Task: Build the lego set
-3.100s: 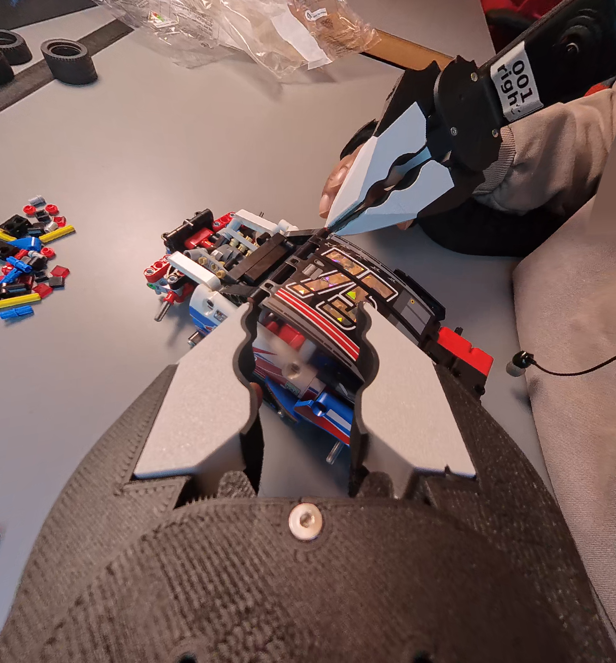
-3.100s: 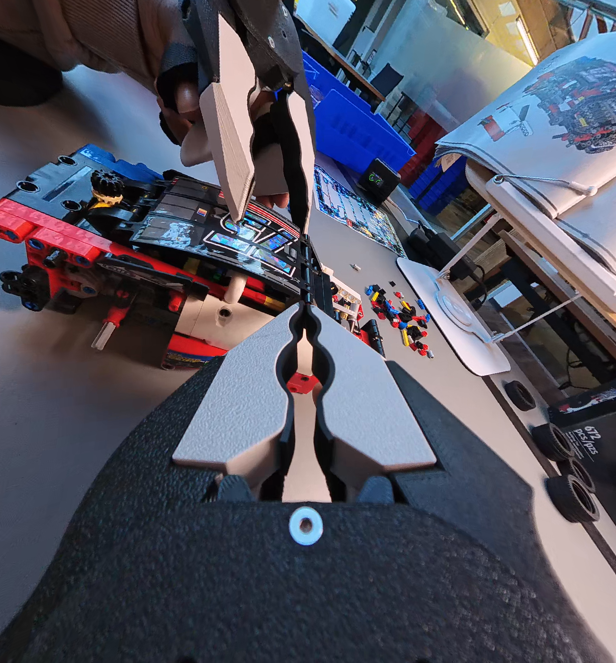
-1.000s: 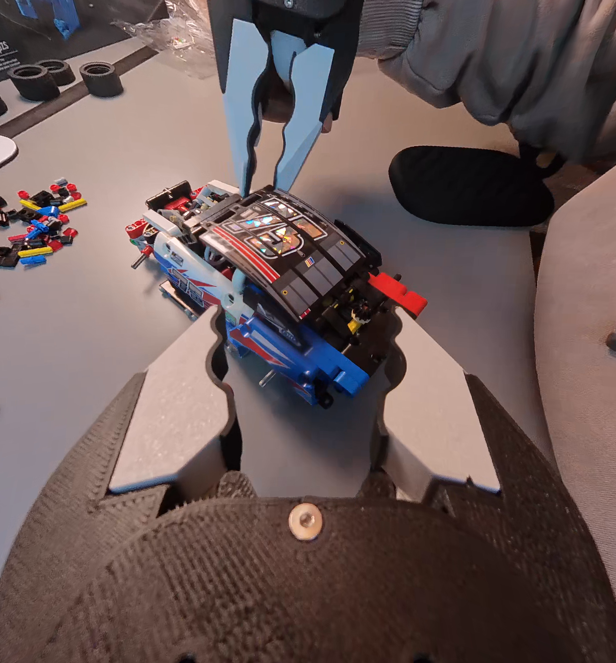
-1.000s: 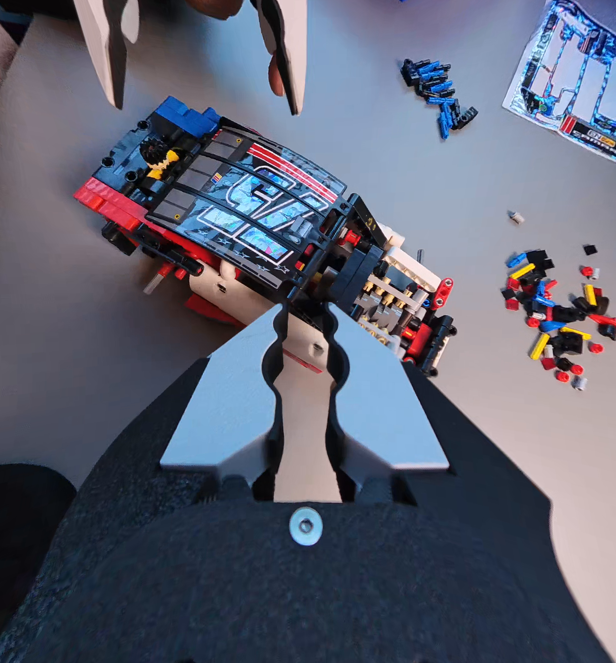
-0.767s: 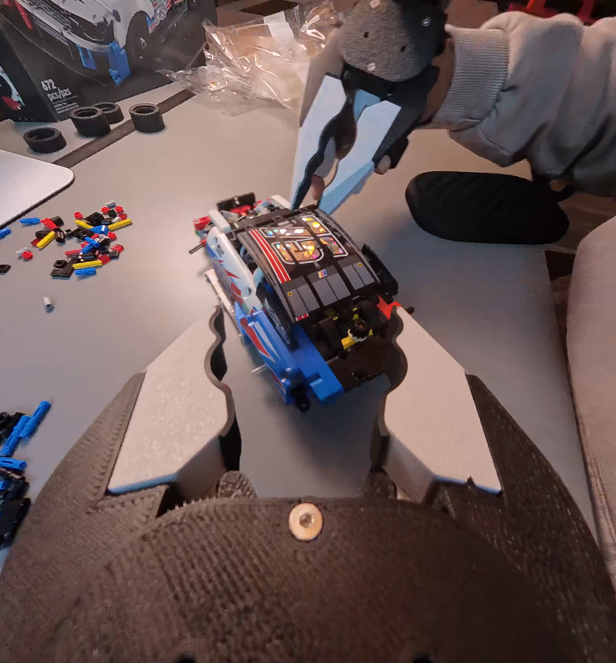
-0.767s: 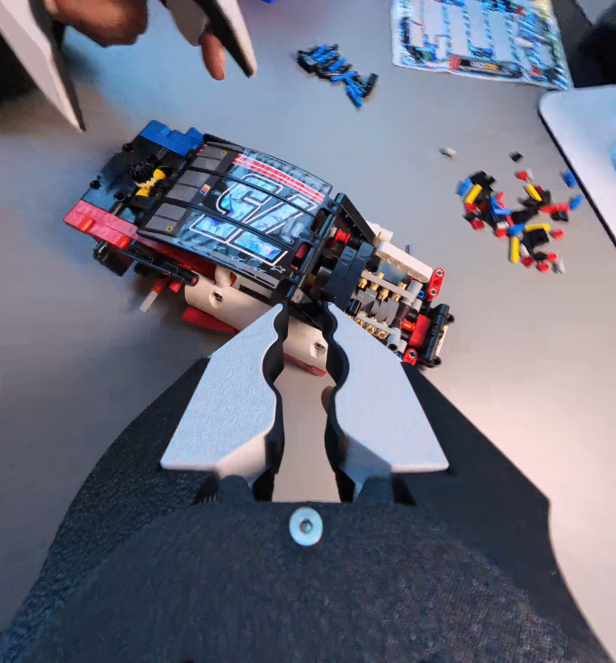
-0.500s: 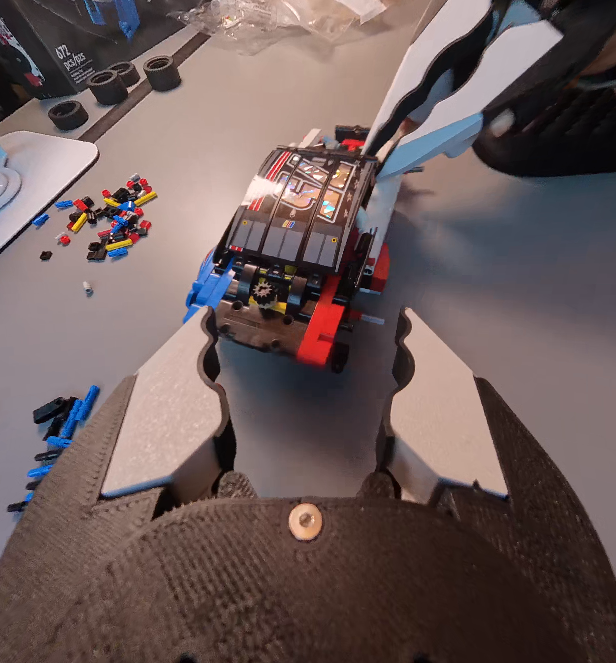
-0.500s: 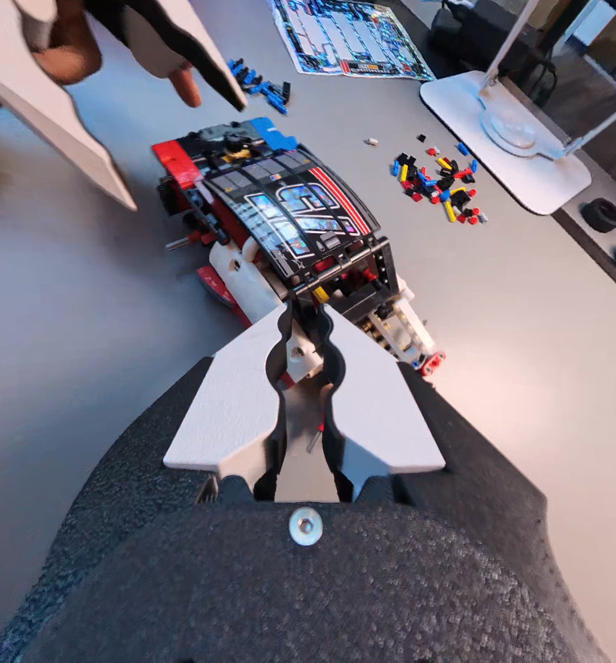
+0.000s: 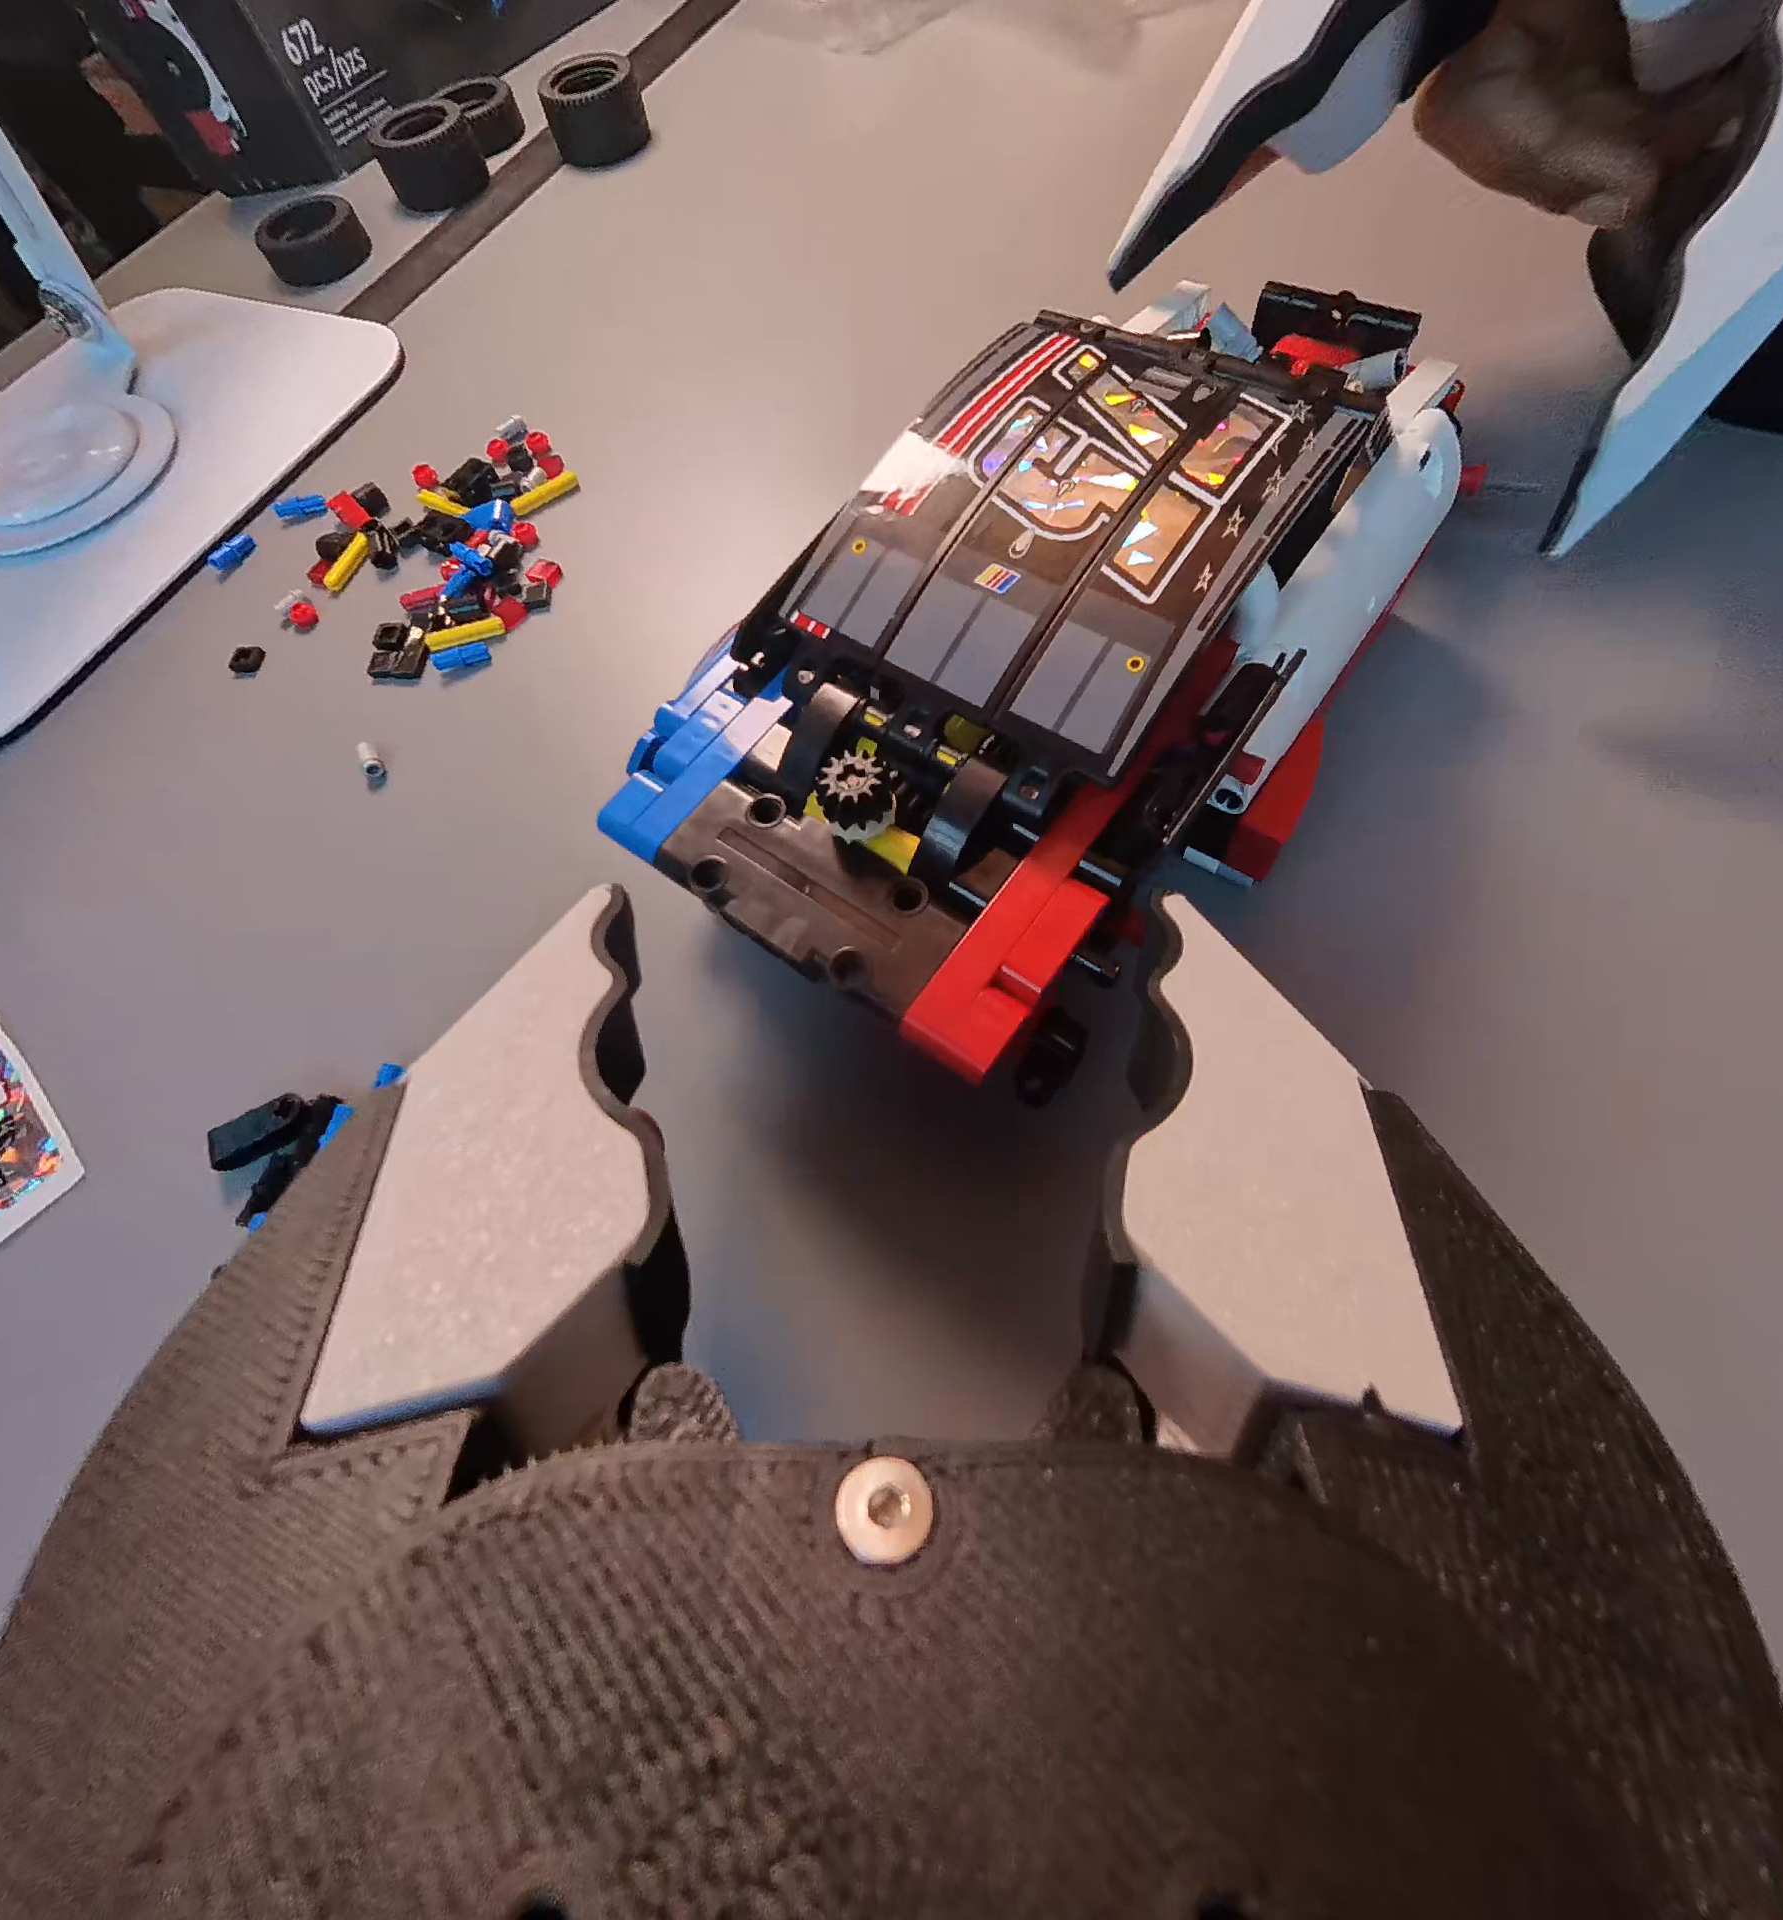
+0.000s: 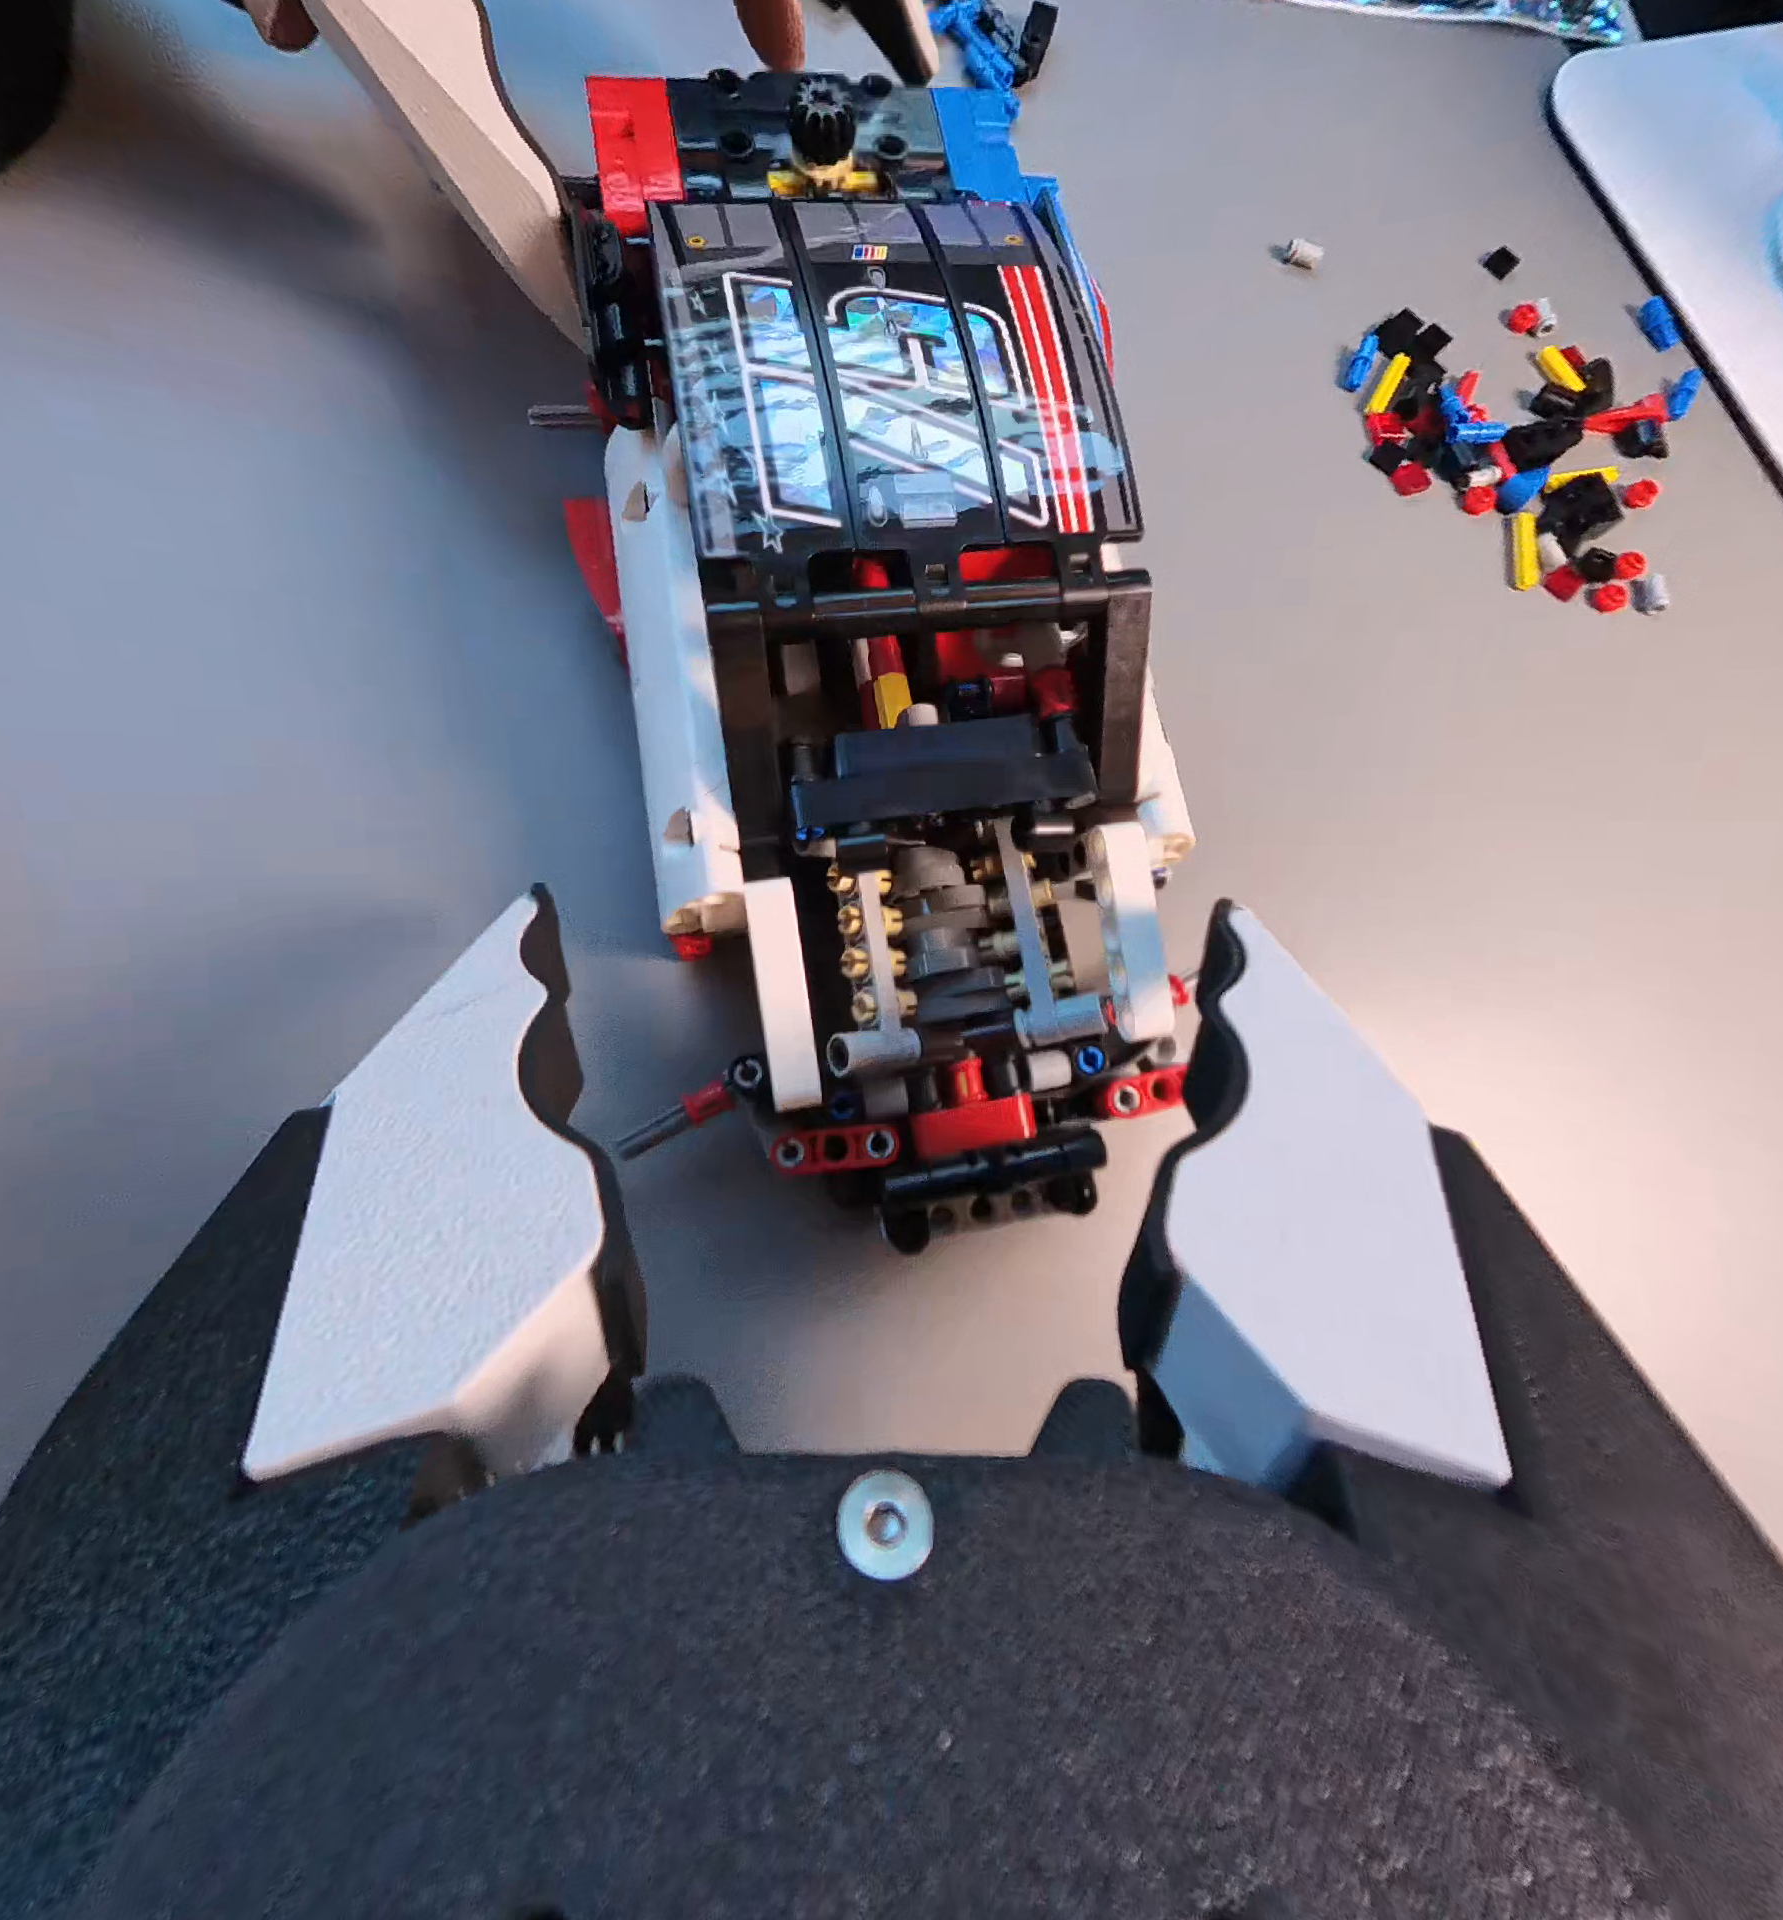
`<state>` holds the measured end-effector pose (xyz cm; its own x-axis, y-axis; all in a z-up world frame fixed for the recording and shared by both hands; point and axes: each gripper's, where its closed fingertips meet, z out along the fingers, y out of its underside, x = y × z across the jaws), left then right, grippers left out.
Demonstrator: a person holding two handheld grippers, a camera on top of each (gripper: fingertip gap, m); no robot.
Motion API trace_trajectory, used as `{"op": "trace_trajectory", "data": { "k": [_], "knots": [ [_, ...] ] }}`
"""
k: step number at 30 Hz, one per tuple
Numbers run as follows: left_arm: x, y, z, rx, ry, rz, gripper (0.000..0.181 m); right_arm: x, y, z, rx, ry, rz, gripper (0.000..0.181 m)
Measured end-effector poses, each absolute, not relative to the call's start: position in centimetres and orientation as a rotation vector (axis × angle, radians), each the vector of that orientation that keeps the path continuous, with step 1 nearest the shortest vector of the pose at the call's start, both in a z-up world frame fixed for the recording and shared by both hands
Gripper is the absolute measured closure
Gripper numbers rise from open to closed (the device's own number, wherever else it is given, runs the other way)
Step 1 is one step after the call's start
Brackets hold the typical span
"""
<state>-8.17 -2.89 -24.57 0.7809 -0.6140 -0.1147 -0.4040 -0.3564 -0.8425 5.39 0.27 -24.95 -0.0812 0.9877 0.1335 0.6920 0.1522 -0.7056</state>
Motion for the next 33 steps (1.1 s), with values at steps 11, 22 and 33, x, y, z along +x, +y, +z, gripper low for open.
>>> {"op": "trace_trajectory", "data": {
  "k": [11, 22, 33],
  "knots": [
    [-8.3, -3.9, -24.7, -1.983, 0.756, -0.277, 0.094, 4.0, 1.2, -25.9, -1.469, -1.985, 0.706, 0.085],
    [-9.0, -4.2, -23.5, -1.941, 0.637, -0.389, 0.095, 5.0, 1.6, -24.1, -1.387, -1.912, 0.749, 0.075],
    [-8.5, -4.2, -22.0, -1.833, 0.607, -0.454, 0.101, 6.6, 4.7, -18.3, -1.353, -1.391, 1.227, 0.099]
  ]
}}
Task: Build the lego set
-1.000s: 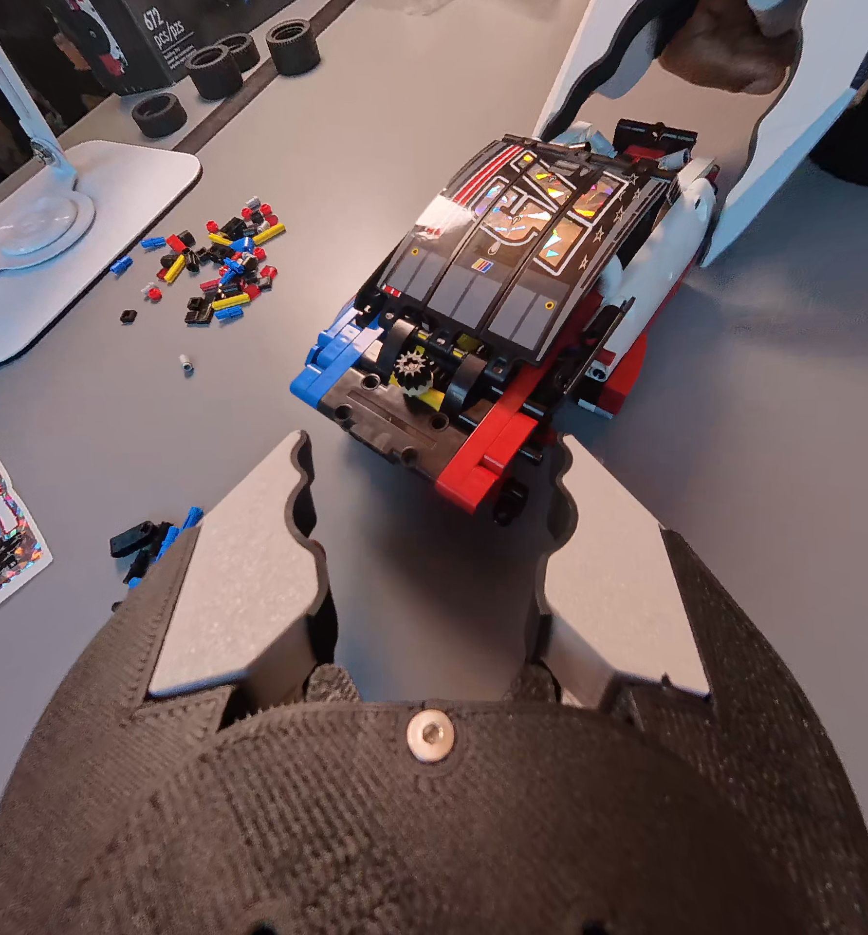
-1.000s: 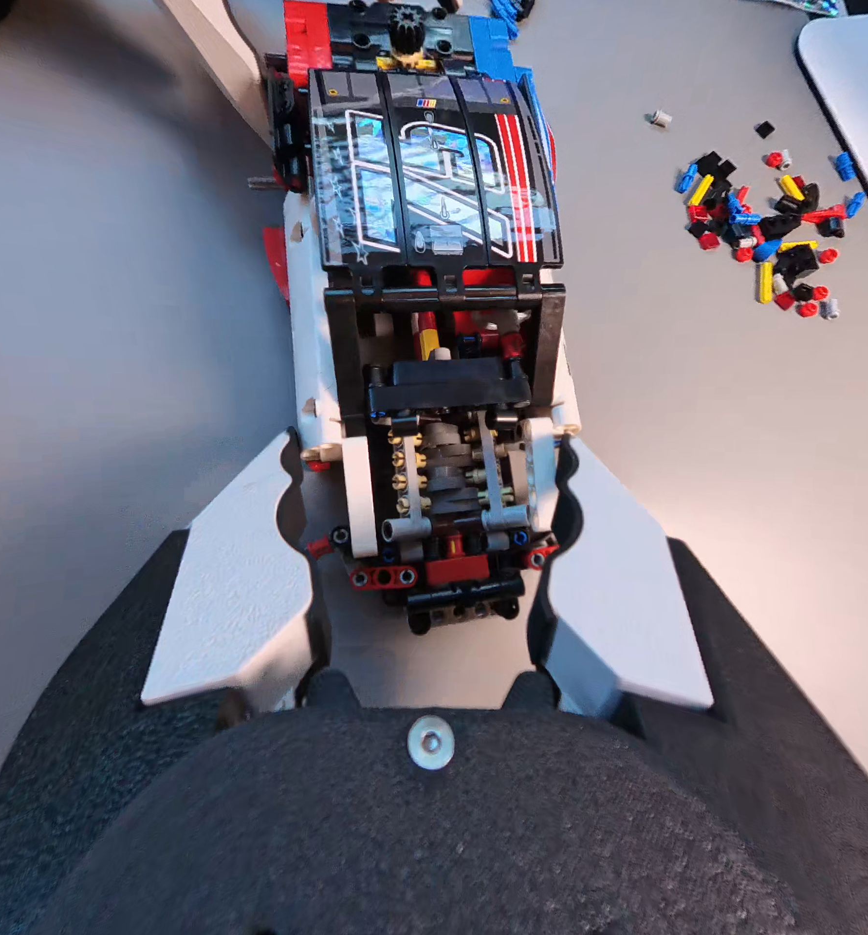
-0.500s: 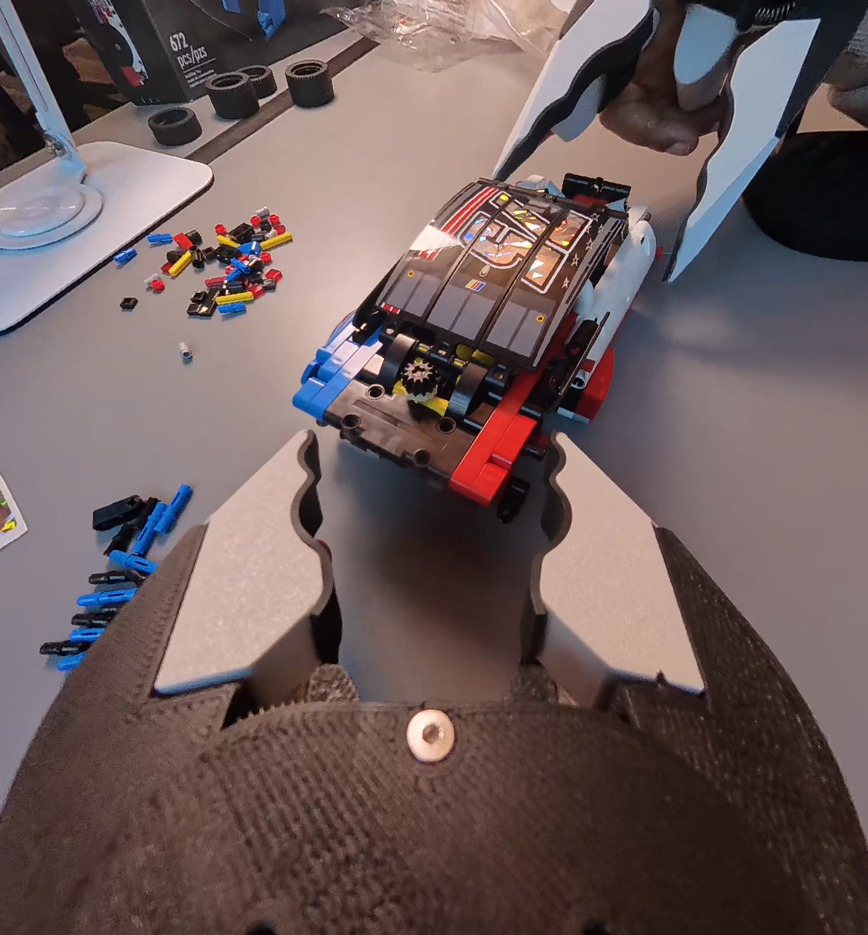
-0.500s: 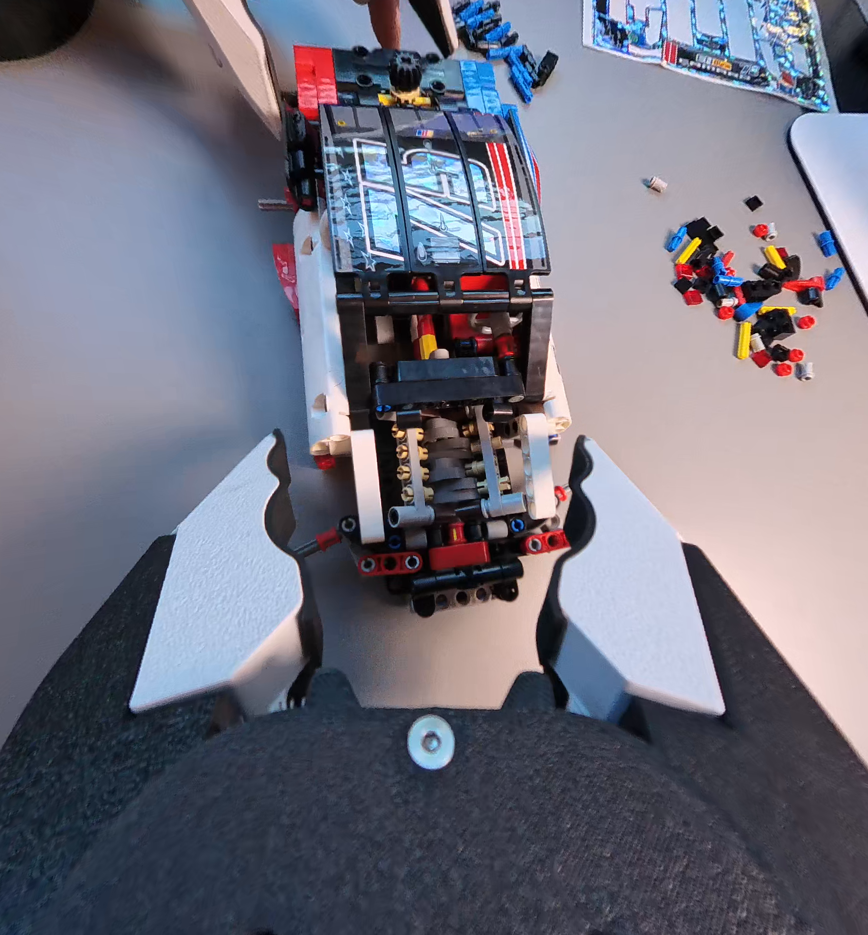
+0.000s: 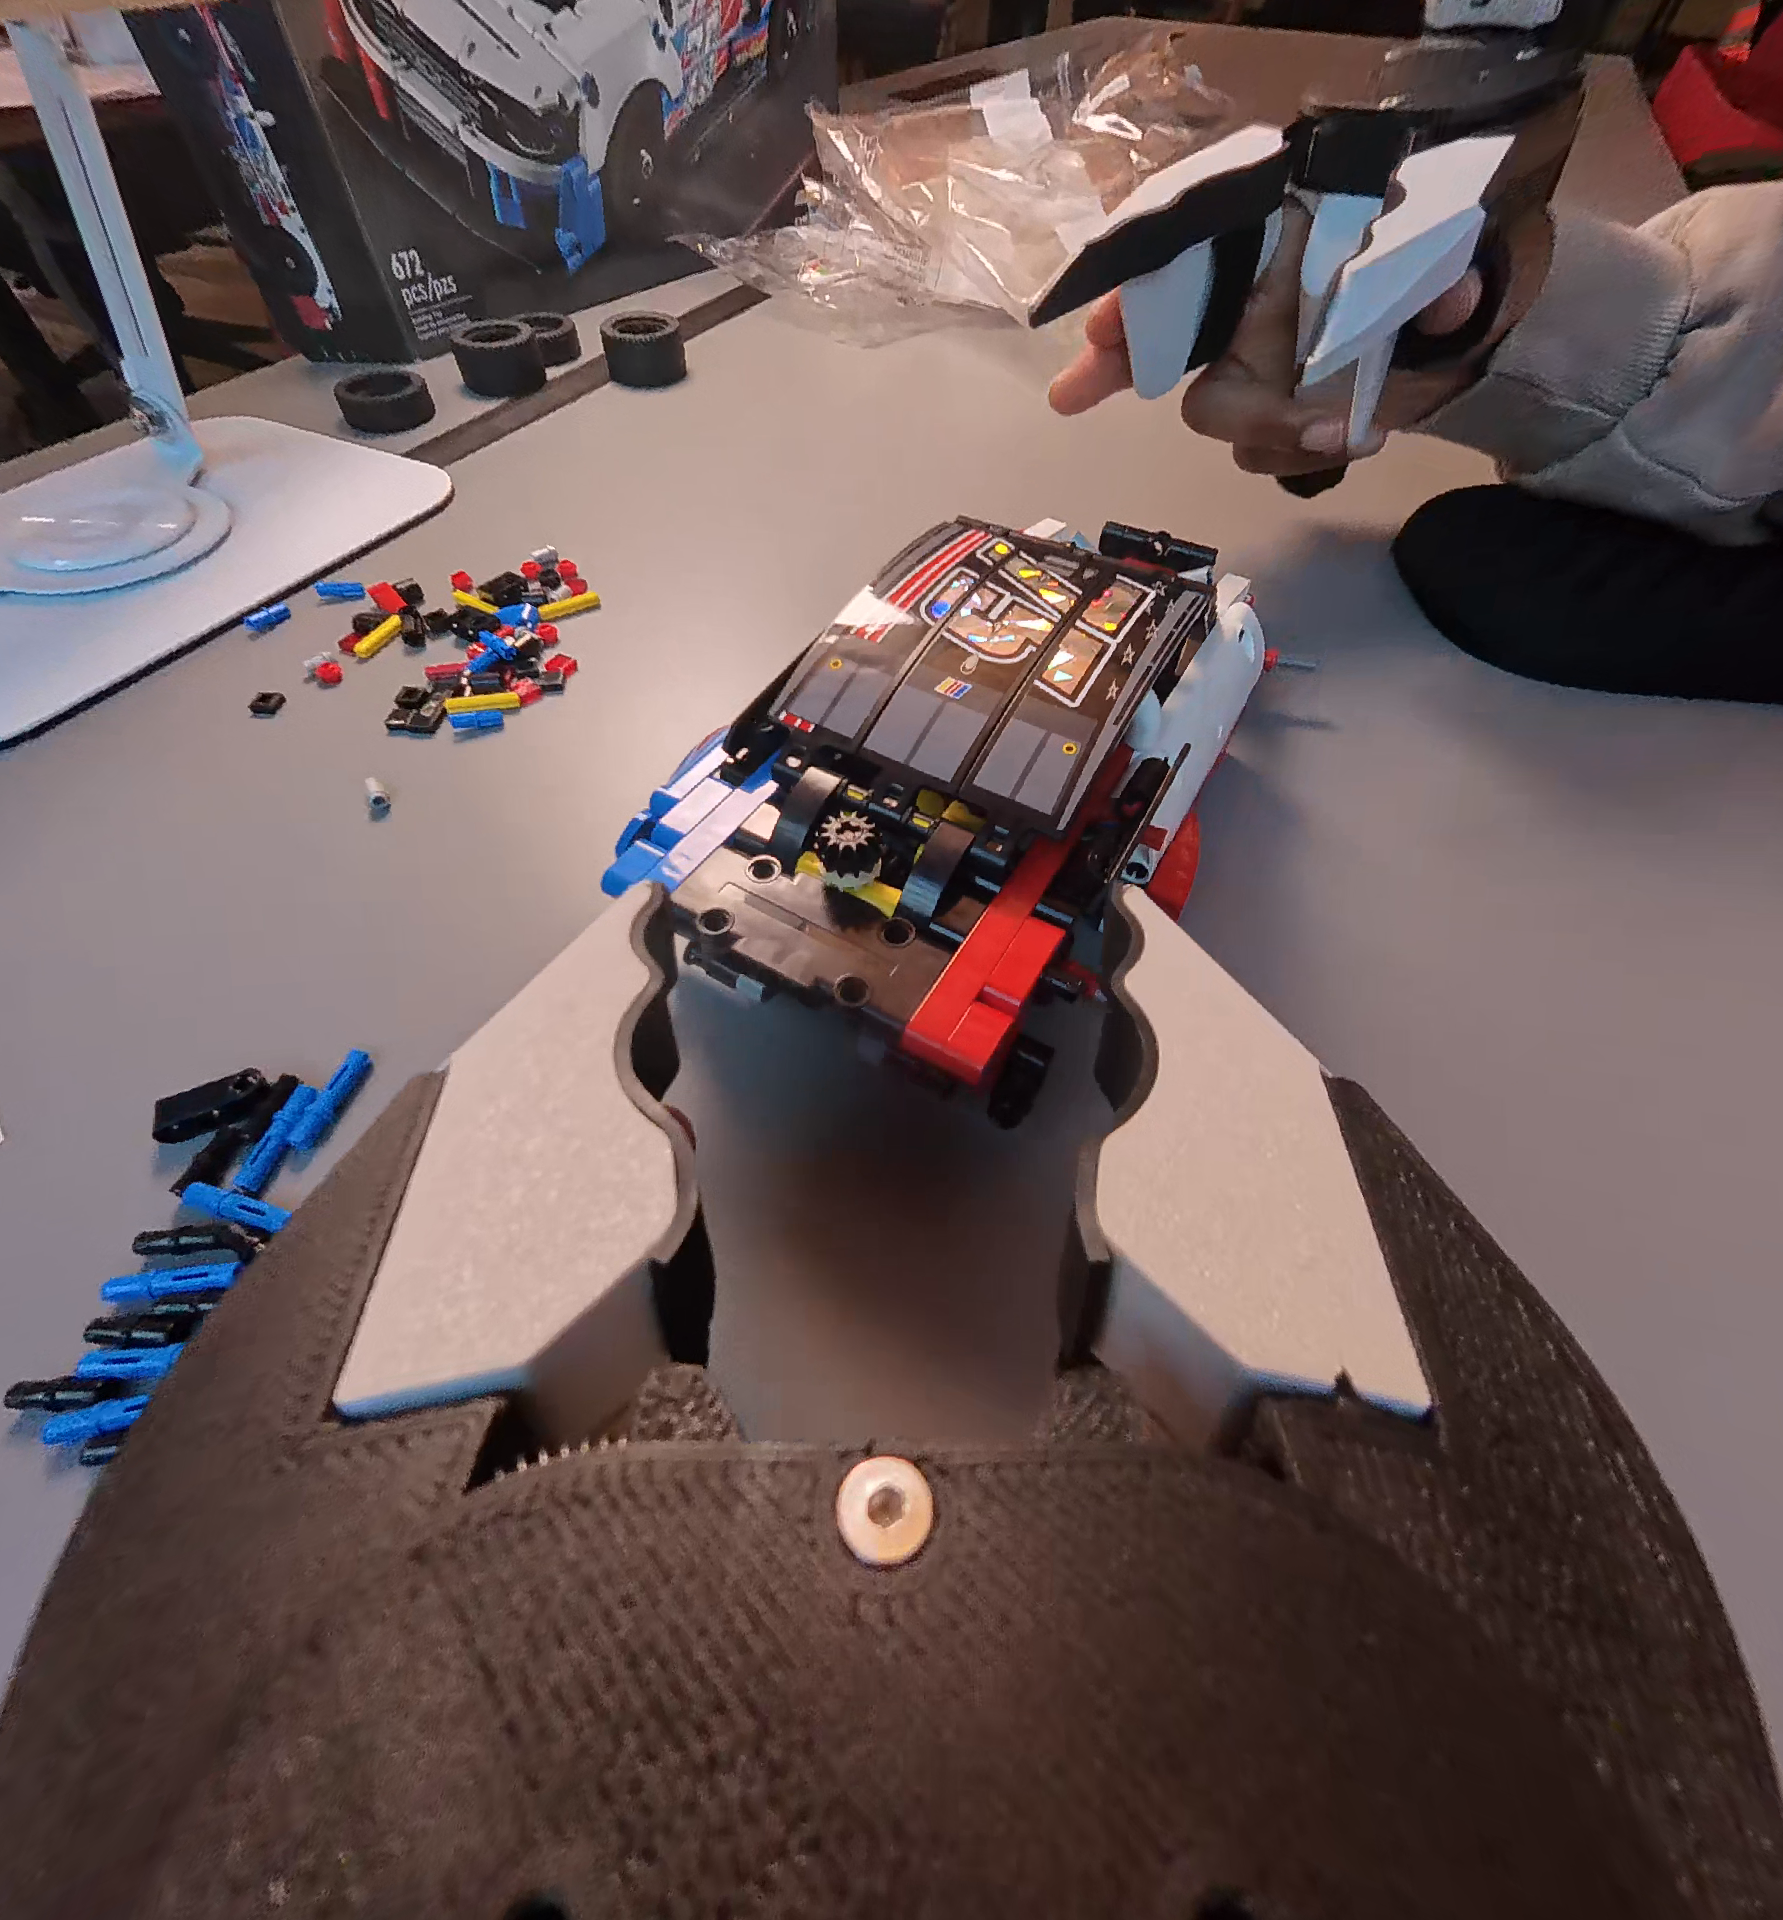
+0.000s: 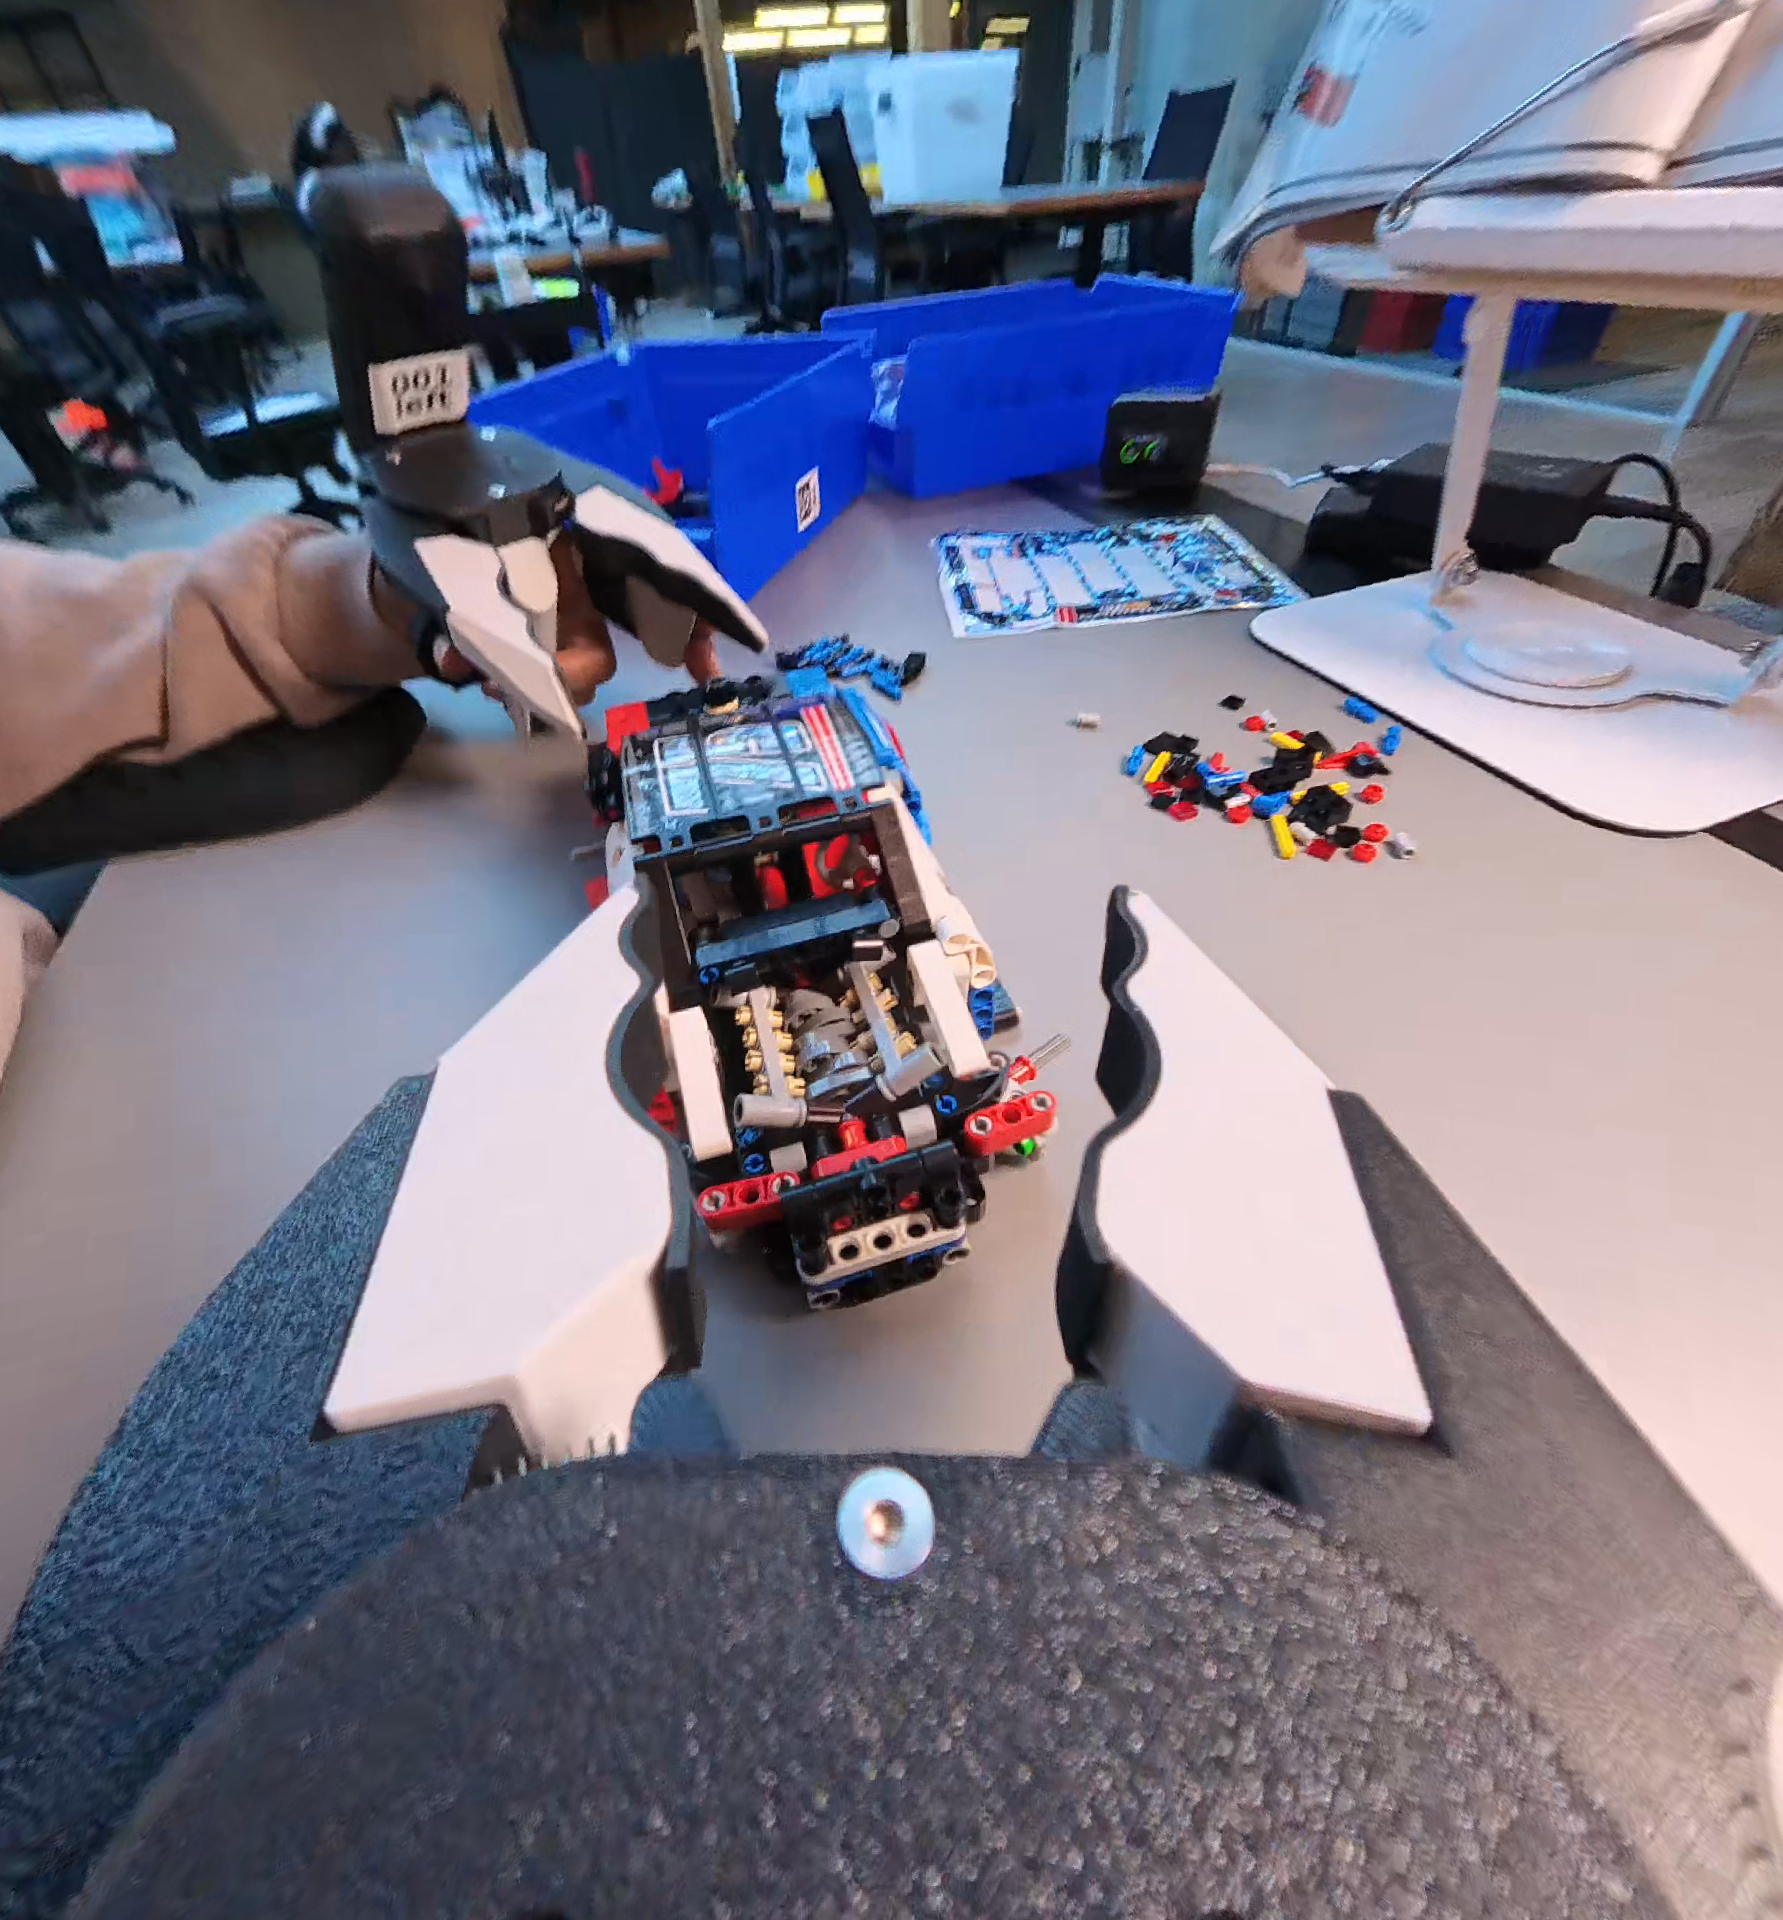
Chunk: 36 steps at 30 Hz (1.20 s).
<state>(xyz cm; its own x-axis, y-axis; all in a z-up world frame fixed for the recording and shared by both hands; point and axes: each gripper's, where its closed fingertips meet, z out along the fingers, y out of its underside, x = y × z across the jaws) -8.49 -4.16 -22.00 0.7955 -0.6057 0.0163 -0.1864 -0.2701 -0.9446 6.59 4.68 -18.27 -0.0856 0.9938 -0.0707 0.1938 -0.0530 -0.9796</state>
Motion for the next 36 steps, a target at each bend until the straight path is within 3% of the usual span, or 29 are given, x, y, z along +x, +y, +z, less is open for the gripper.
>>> {"op": "trace_trajectory", "data": {
  "k": [5, 10, 17, 18, 20, 27, 31, 33, 36],
  "knots": [
    [-9.9, -3.0, -19.3, -1.688, 0.473, -0.375, 0.107, 7.0, 7.5, -16.9, -1.362, -1.173, 1.245, 0.125],
    [-12.2, -2.0, -17.1, -1.587, 0.342, -0.23, 0.113, 8.0, 10.6, -16.5, -1.373, -1.017, 1.11, 0.181],
    [-13.6, -2.1, -15.9, -1.535, 0.267, -0.162, 0.135, 8.4, 14.2, -15.6, -1.381, -0.875, 0.941, 0.181],
    [-14.1, -2.0, -16.0, -1.539, 0.247, -0.149, 0.145, 7.9, 14.9, -15.2, -1.375, -0.884, 0.905, 0.177],
    [-14.8, -1.9, -16.0, -1.543, 0.211, -0.136, 0.181, 6.3, 16.4, -14.1, -1.376, -0.911, 0.845, 0.158],
    [-15.1, -2.0, -16.2, -1.55, 0.203, -0.132, 0.181, -1.8, 26.9, -7.5, -1.321, -0.913, 0.632, 0.099],
    [-14.8, -2.4, -16.1, -1.542, 0.234, -0.106, 0.181, -5.5, 35.0, -5.2, -1.396, -0.849, 0.559, 0.08],
    [-14.7, -2.5, -16.1, -1.543, 0.251, -0.086, 0.181, -7.0, 36.3, -5.1, -1.476, -0.855, 0.603, 0.086],
    [-14.6, -2.7, -16.0, -1.54, 0.273, -0.074, 0.181, -6.9, 37.7, -5.3, -1.544, -0.771, 0.489, 0.125]
  ]
}}
